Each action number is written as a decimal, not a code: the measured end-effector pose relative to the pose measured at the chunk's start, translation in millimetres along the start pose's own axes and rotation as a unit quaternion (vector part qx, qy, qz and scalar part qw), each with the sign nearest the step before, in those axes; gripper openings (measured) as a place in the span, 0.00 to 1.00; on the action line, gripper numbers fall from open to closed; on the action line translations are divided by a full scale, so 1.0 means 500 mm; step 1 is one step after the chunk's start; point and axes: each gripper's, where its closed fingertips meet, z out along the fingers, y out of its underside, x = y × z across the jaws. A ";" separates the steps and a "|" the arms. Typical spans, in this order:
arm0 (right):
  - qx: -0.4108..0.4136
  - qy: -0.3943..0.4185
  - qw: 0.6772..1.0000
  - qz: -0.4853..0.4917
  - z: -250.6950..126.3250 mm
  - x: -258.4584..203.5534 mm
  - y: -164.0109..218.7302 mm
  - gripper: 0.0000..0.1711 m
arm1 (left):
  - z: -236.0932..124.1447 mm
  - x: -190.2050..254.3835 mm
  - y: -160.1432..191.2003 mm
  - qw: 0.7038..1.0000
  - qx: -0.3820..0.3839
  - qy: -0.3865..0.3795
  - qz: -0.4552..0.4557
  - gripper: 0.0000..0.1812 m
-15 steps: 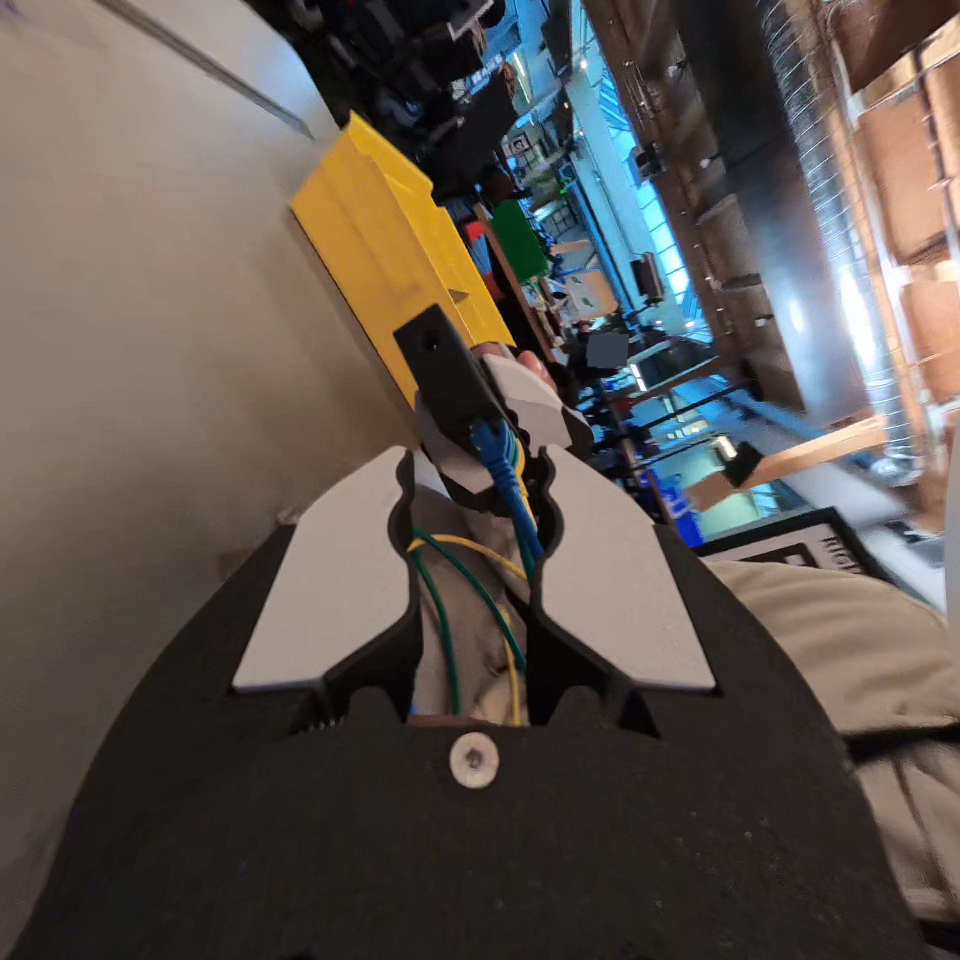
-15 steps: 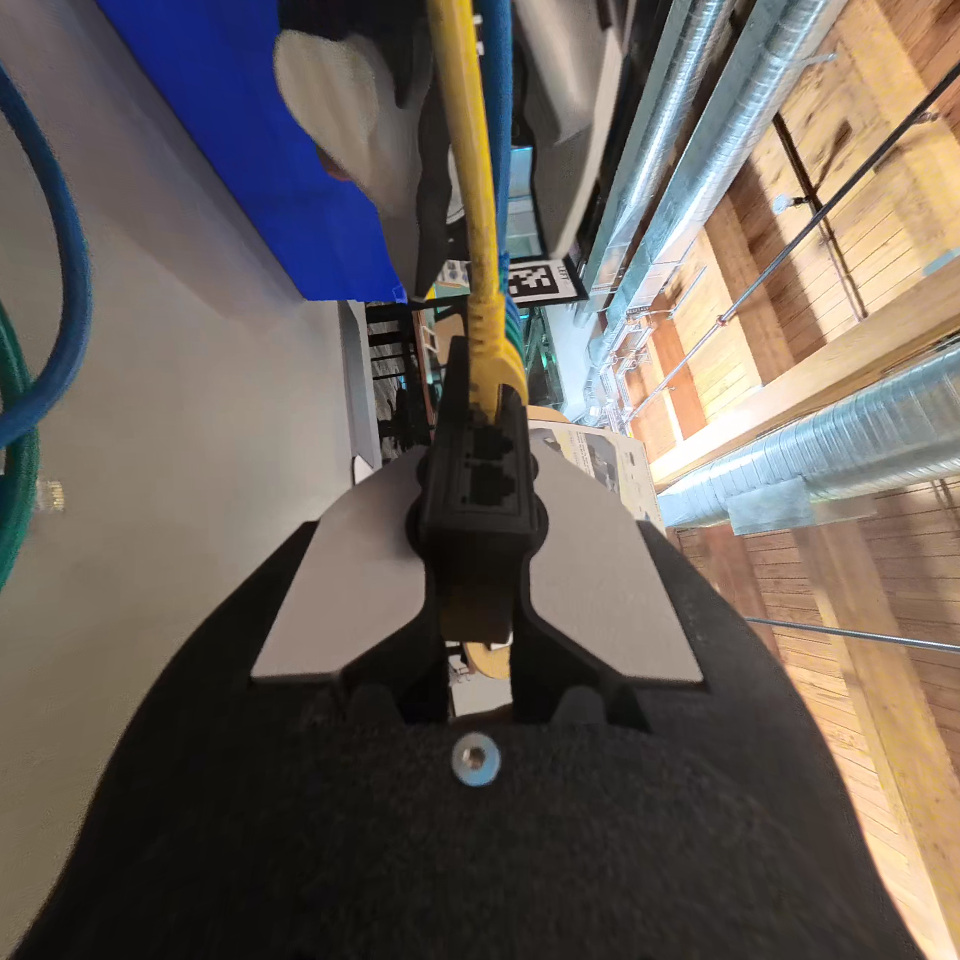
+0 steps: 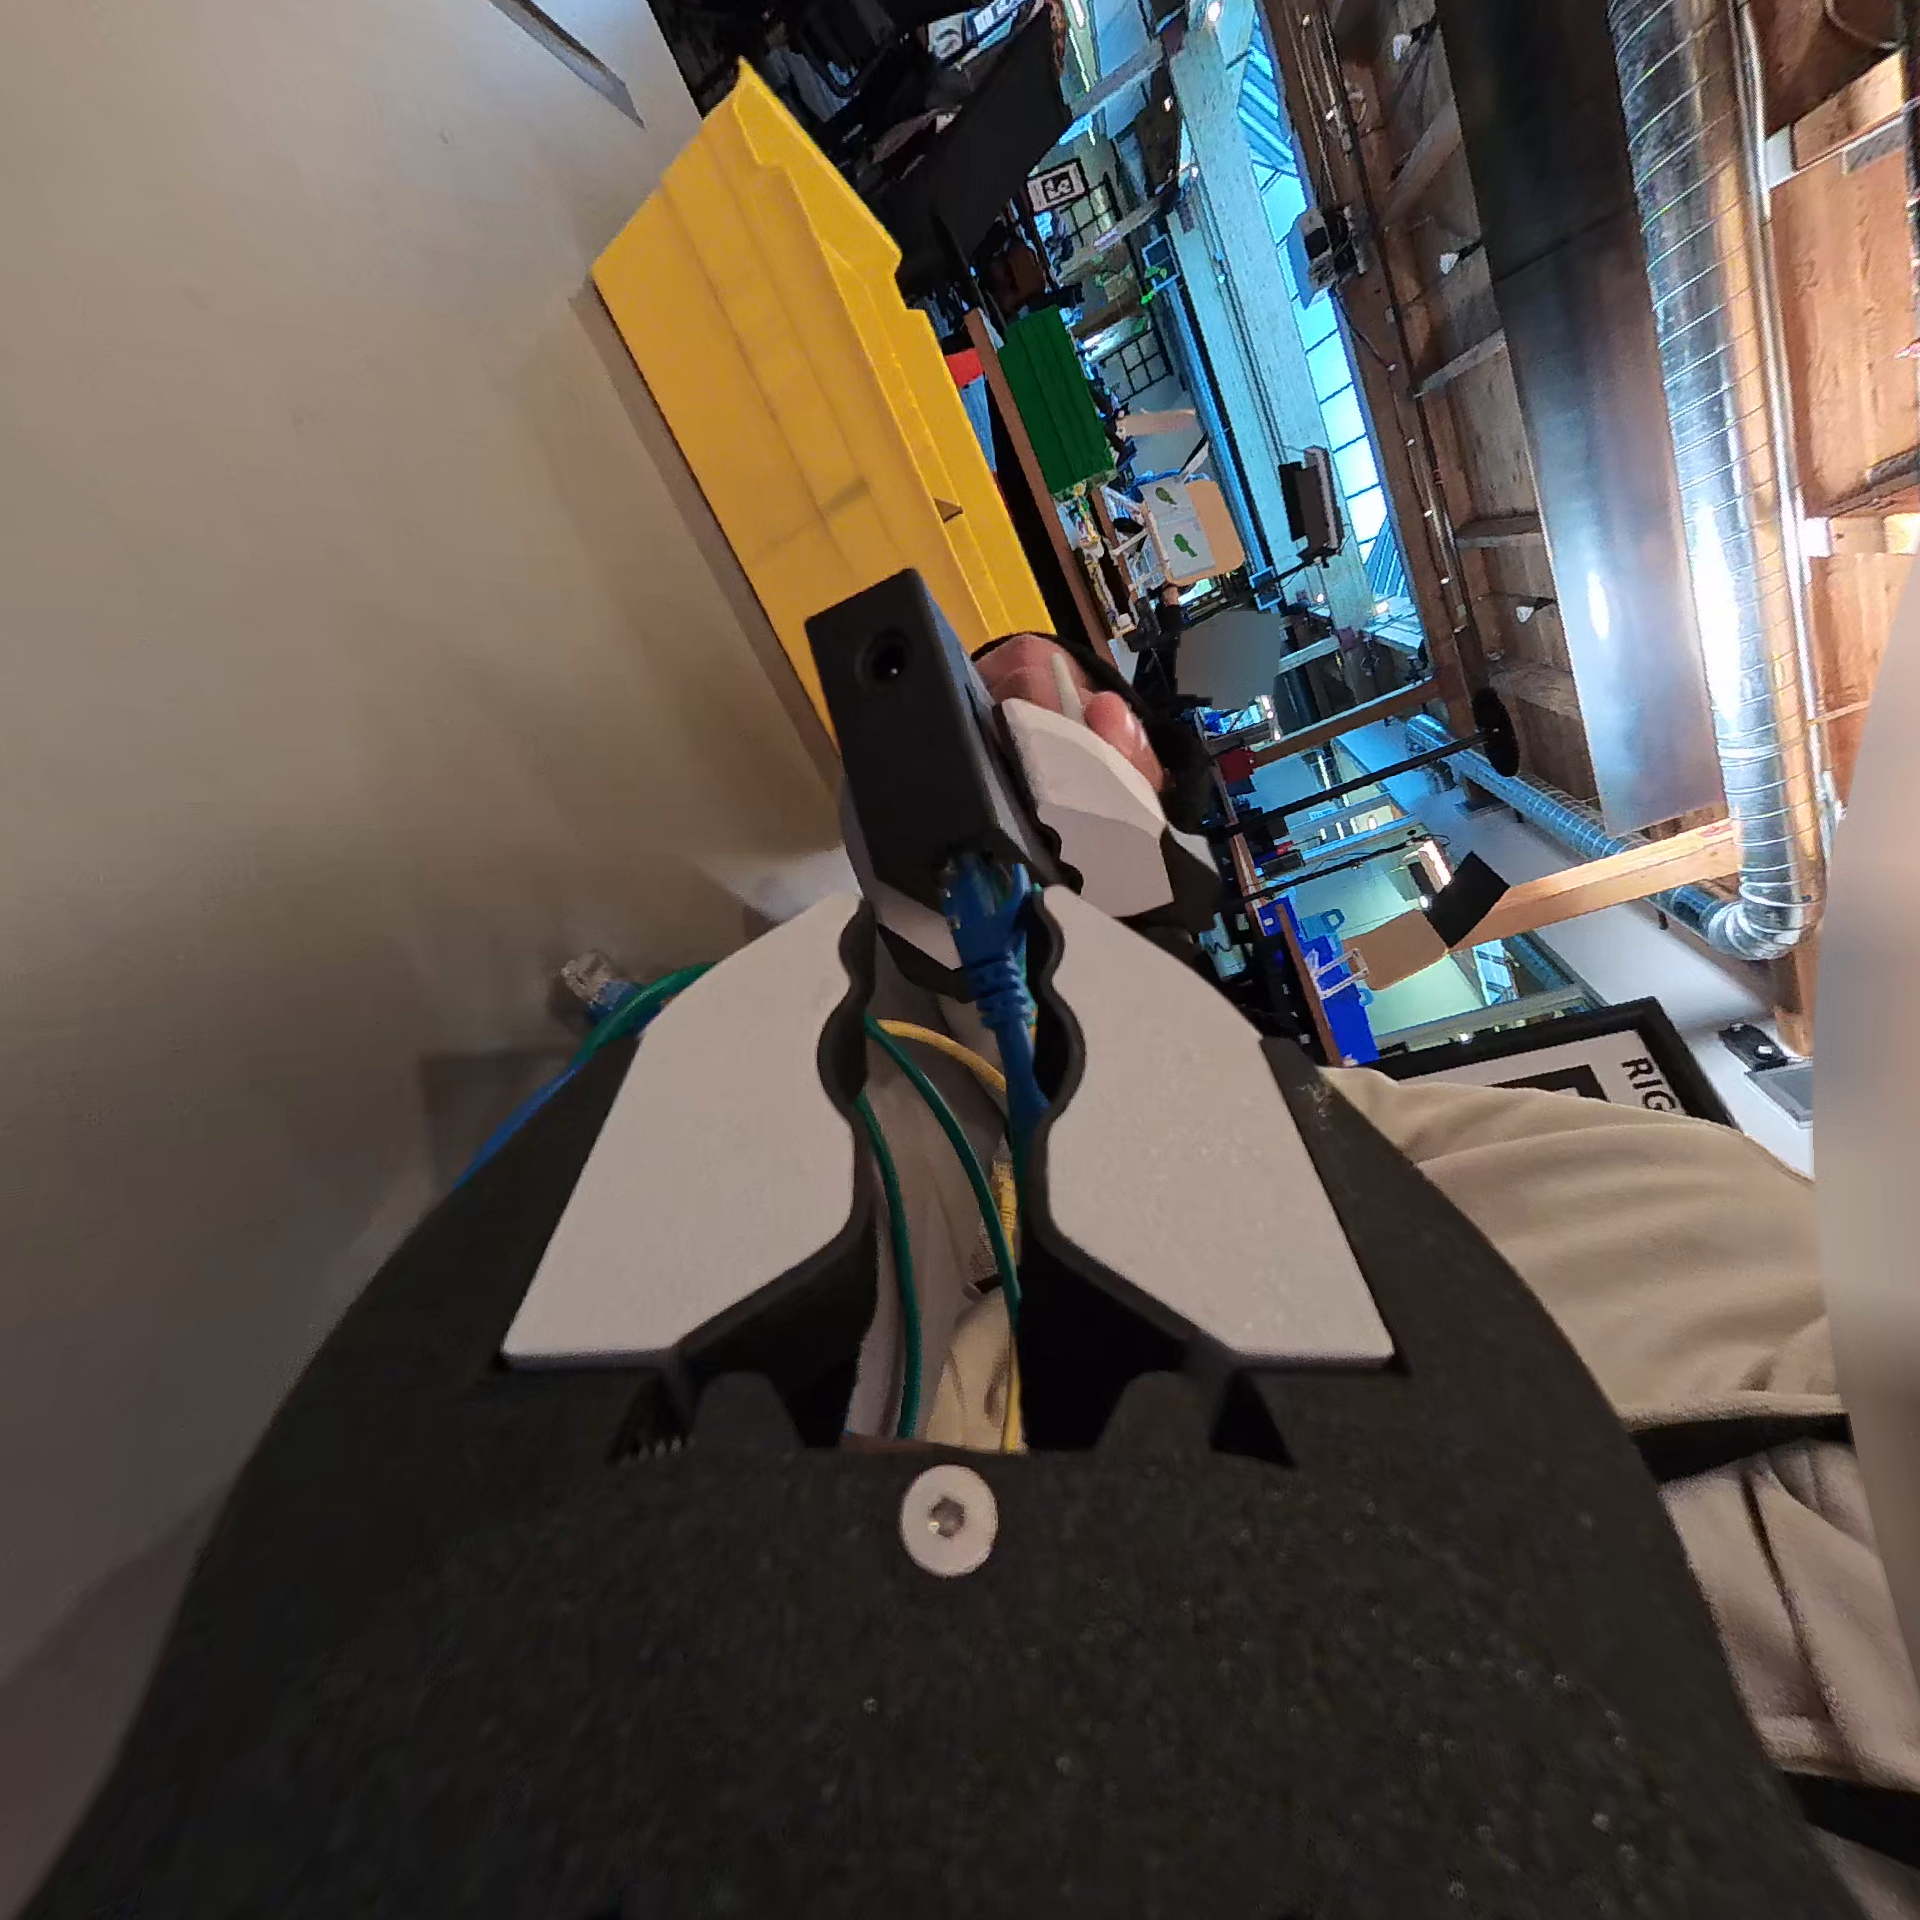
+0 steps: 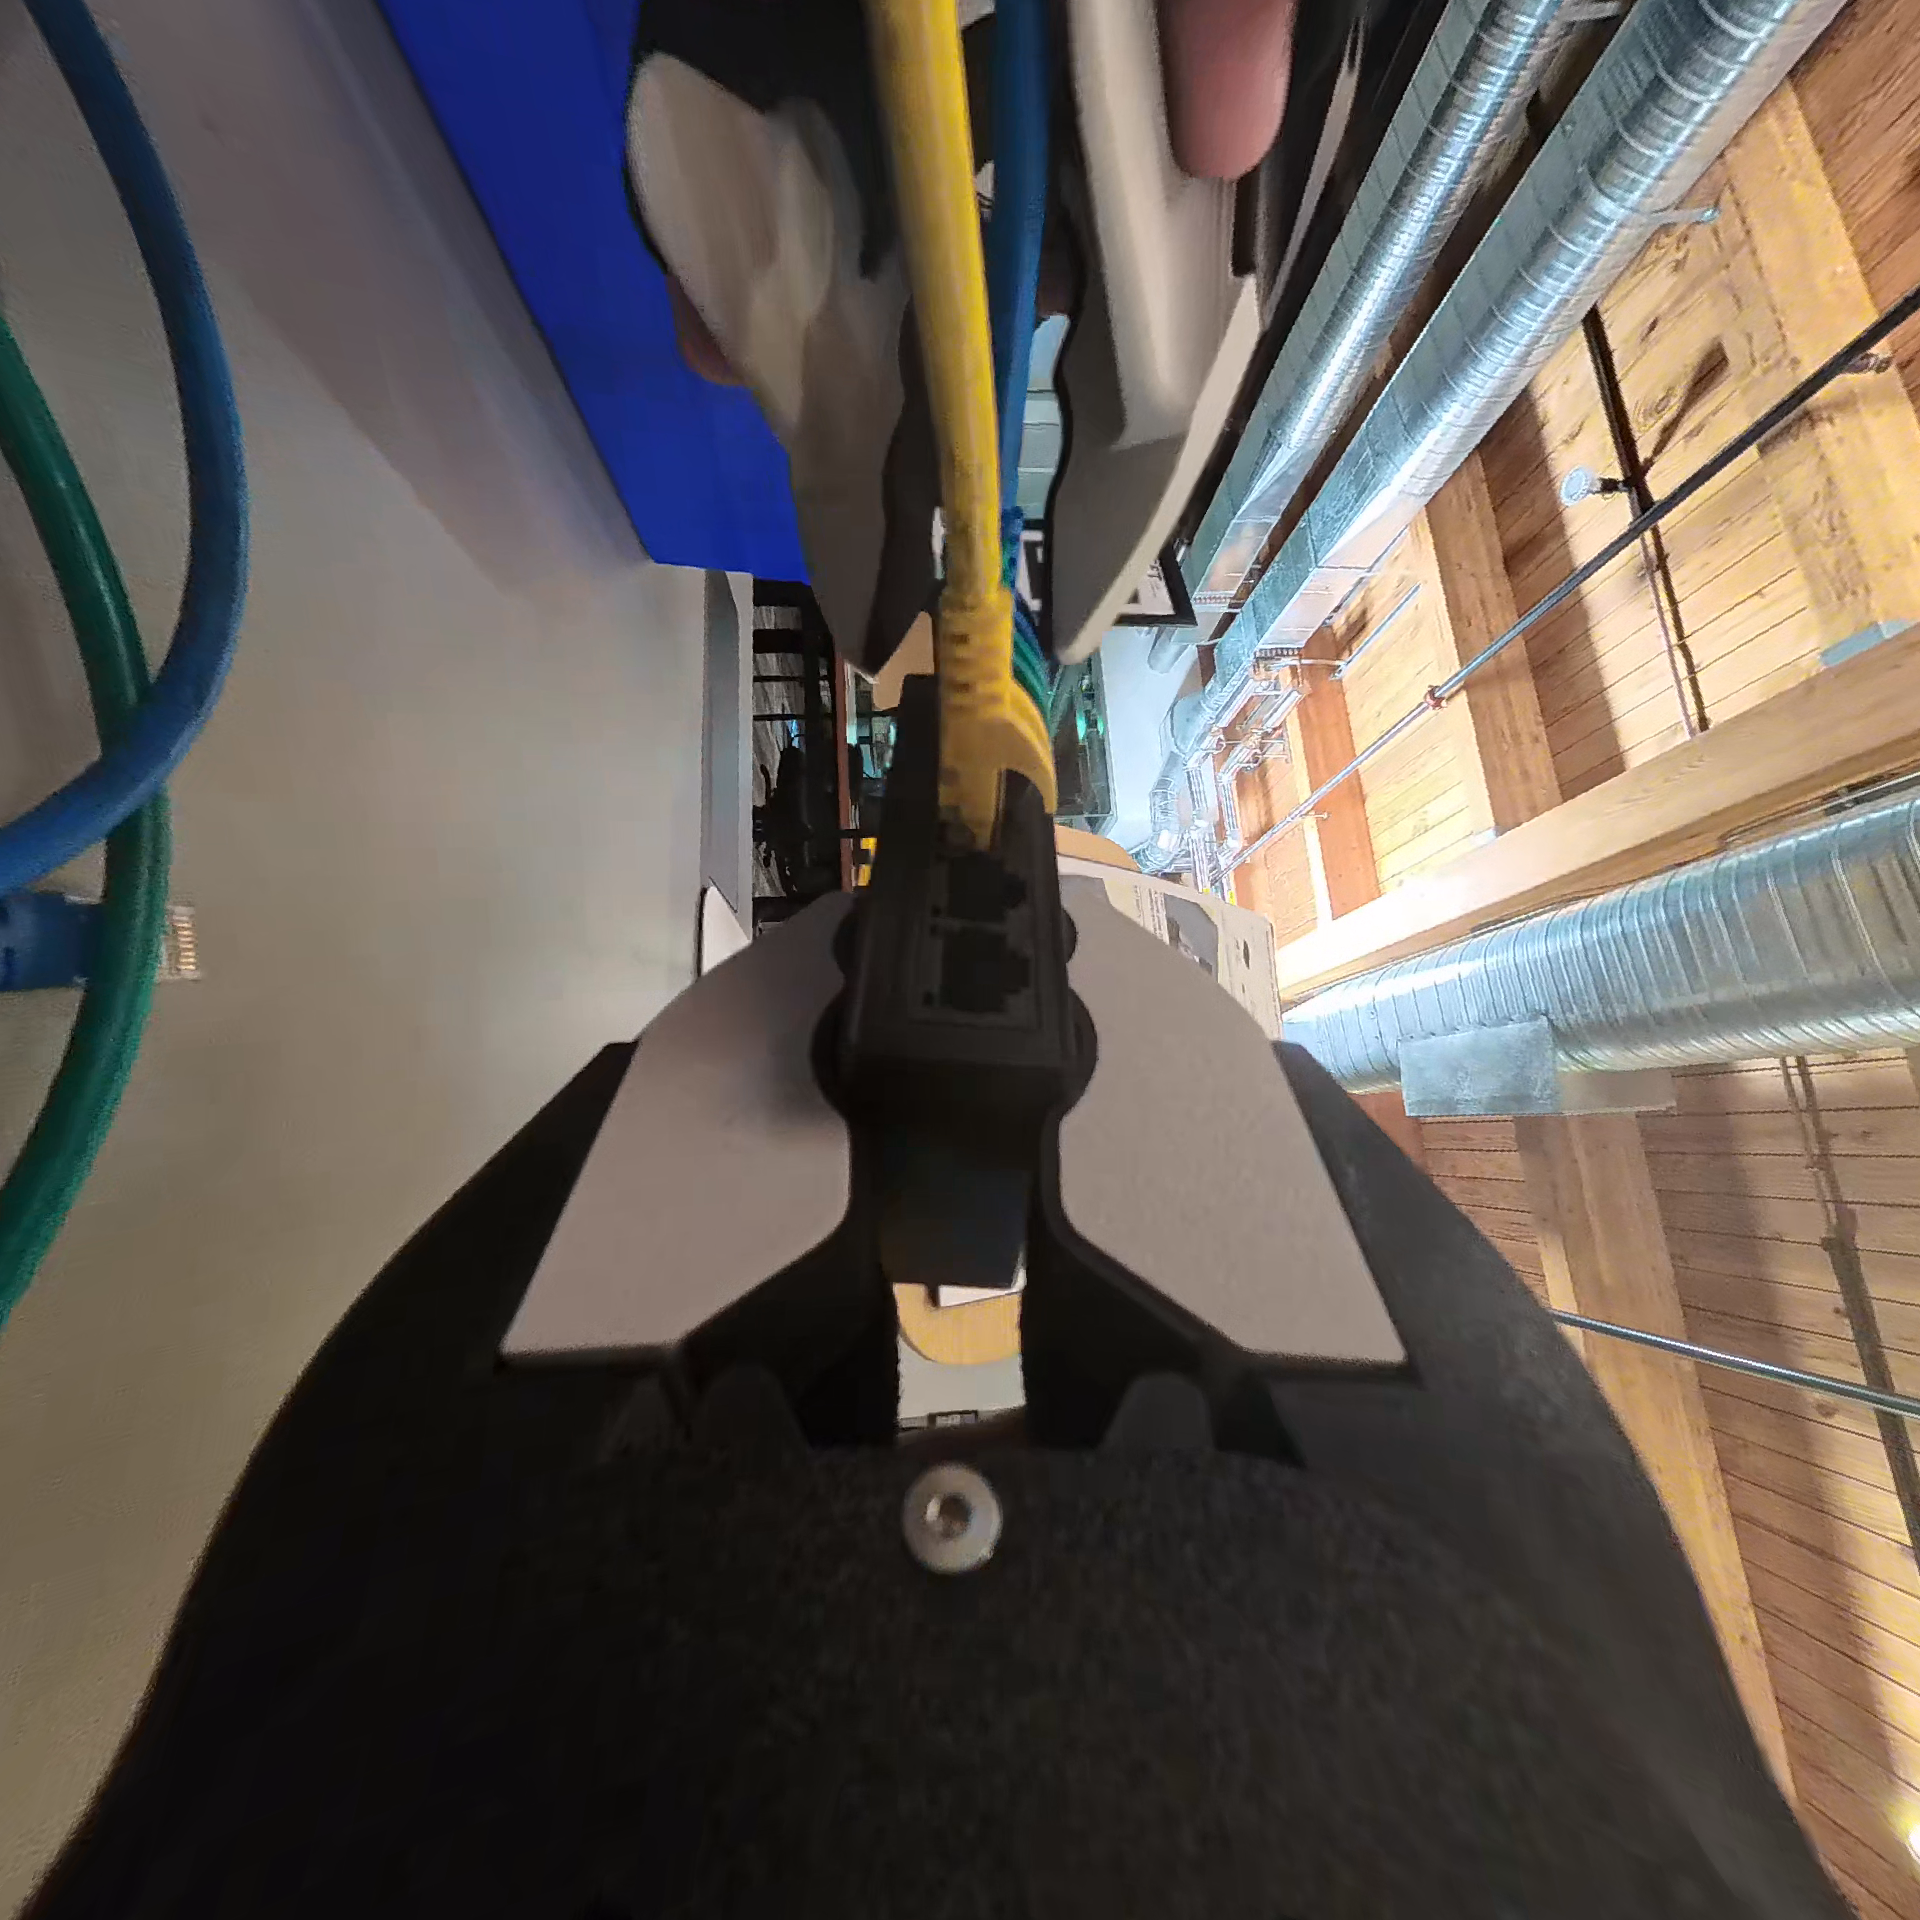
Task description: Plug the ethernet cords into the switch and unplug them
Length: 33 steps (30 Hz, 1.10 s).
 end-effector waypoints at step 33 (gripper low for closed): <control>0.001 -0.007 1.000 -0.008 -0.004 0.001 -0.006 0.18 | 0.009 0.019 0.006 0.998 0.025 0.047 -0.021 0.11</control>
